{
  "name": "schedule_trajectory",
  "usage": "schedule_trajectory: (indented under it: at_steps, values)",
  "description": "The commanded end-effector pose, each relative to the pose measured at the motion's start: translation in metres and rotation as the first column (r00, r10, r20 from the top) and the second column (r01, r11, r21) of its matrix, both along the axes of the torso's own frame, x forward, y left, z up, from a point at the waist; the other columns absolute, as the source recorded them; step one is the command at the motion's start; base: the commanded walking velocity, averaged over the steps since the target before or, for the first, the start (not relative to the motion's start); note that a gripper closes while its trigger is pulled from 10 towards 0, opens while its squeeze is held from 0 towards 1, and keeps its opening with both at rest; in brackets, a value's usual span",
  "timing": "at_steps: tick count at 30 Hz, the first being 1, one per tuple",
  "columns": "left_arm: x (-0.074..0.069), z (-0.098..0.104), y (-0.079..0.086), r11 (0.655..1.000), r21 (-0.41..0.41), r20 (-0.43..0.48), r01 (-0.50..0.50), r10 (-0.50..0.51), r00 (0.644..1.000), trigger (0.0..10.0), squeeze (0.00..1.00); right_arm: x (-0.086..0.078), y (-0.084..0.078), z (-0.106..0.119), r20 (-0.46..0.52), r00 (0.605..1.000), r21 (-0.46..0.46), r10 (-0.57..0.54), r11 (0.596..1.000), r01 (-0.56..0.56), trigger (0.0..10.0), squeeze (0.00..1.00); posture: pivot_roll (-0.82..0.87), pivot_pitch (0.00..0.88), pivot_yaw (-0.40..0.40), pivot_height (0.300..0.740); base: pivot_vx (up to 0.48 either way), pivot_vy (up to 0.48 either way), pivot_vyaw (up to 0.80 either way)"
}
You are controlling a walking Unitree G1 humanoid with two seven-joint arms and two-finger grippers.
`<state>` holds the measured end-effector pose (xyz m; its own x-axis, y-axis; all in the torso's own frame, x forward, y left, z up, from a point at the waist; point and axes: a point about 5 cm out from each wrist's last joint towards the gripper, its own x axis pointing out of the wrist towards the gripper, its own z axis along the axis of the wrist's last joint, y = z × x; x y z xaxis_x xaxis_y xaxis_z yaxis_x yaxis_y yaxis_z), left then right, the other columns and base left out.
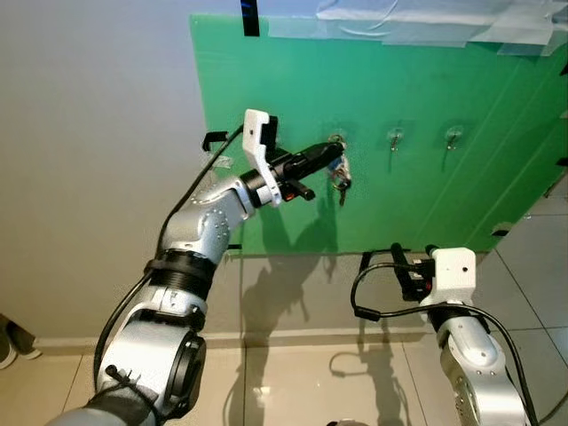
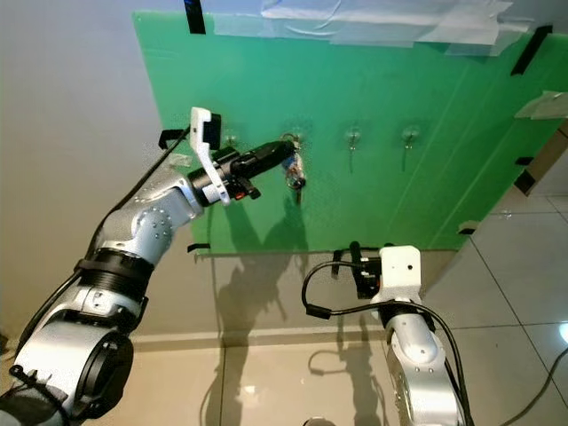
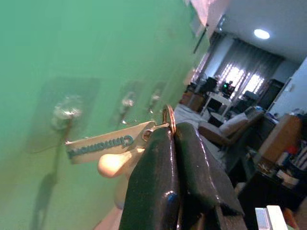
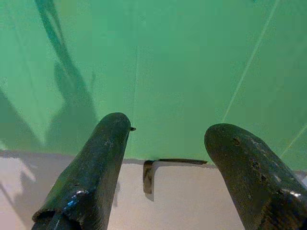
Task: Hang keys on a hook
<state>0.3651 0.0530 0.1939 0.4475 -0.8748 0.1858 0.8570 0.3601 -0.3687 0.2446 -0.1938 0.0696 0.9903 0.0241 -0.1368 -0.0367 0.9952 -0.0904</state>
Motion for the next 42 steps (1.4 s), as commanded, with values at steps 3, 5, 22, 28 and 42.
schedule_trajectory:
  at_steps: [3, 5, 22, 28, 42]
  values:
    - [0.004, 0.002, -0.005, 1.0, 0.017, 0.001, -0.001, 0.001, 1.0, 10.0, 0.0, -0.003, -0.003, 0.003, 0.003, 1.0, -0.003, -0.012, 1.0, 0.012, 10.0, 0.0, -0.2, 0.0, 0.025, 0.74, 0.0, 0.0, 0.0]
    - [0.006, 0.0, -0.007, 1.0, 0.002, -0.041, -0.016, 0.016, 0.999, 10.0, 0.0, -0.003, -0.003, 0.003, 0.002, 1.0, -0.003, -0.013, 1.0, 0.013, 10.0, 0.0, -0.2, 0.0, 0.024, 0.74, 0.0, 0.0, 0.0]
    - [0.016, -0.007, -0.015, 0.992, -0.032, -0.123, -0.118, 0.114, 0.986, 10.0, 0.0, -0.013, -0.006, 0.006, -0.017, 1.0, -0.02, 0.011, 1.0, -0.011, 10.0, 0.0, -0.24, 0.0, -0.009, 0.74, 0.0, 0.0, 0.0]
    - [0.018, -0.007, -0.015, 0.989, -0.045, -0.134, -0.143, 0.136, 0.982, 10.0, 0.0, -0.016, -0.008, 0.006, -0.027, 1.0, -0.024, 0.006, 1.0, -0.007, 10.0, 0.0, -0.25, 0.0, -0.009, 0.74, 0.0, 0.0, 0.0]
    - [0.02, -0.02, -0.014, 0.963, -0.1, -0.308, -0.249, 0.208, 0.928, 10.0, 0.0, -0.02, -0.008, 0.004, -0.046, 0.999, -0.028, 0.014, 0.999, -0.015, 10.0, 0.0, -0.25, 0.0, -0.01, 0.74, 0.0, 0.0, 0.0]
